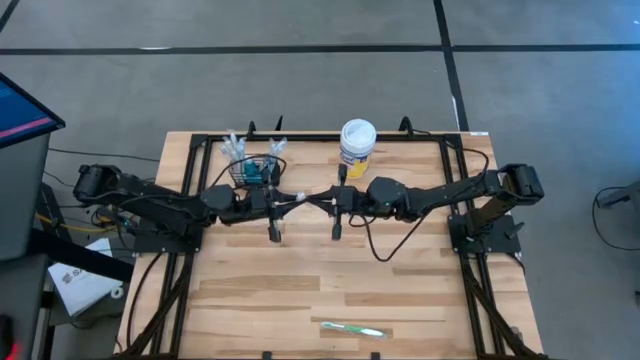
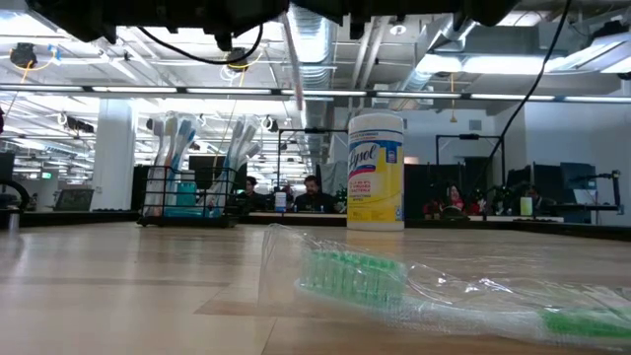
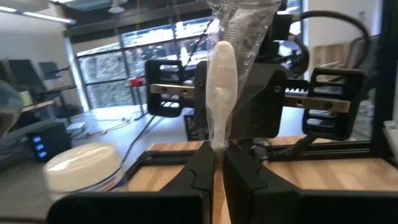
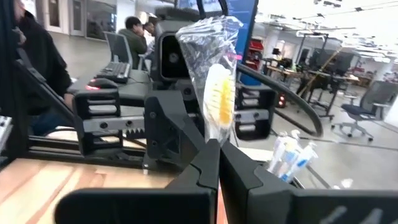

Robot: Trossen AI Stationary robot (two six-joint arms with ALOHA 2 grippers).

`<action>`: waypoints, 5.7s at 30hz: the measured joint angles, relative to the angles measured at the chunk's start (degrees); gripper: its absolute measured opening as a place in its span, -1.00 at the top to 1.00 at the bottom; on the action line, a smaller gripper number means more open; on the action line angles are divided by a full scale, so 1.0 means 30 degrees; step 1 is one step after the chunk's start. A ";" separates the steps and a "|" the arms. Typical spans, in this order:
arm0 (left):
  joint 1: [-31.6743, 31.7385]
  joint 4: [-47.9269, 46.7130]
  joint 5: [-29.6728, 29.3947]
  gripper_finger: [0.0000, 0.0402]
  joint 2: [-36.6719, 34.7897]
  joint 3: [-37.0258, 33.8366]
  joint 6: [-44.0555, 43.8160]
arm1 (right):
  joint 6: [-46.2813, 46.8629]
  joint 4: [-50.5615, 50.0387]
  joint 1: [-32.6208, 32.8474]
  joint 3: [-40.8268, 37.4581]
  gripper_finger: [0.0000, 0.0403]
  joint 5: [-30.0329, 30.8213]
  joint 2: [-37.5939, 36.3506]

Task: Pick & Place toothbrushing station
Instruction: Put the orange toothbrush into the mesh organizer, then put the green toothbrush into the mesh organizer

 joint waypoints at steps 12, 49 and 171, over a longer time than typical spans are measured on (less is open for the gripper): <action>-0.0093 -0.3787 -0.1414 0.97 -0.2803 0.0007 -0.0533 | 0.0655 -0.1265 -0.0794 -0.0022 0.97 0.0035 -0.0022; 0.3338 -0.7855 -1.1058 0.97 -0.5219 -0.2130 -0.3432 | 0.1304 -0.2820 0.0909 -0.0029 0.41 -0.0040 -0.0001; -0.3008 -0.6295 -0.4200 0.39 -0.5066 -0.4051 -0.3095 | 0.6823 -1.3422 0.6841 -0.0022 0.41 -0.2590 0.0044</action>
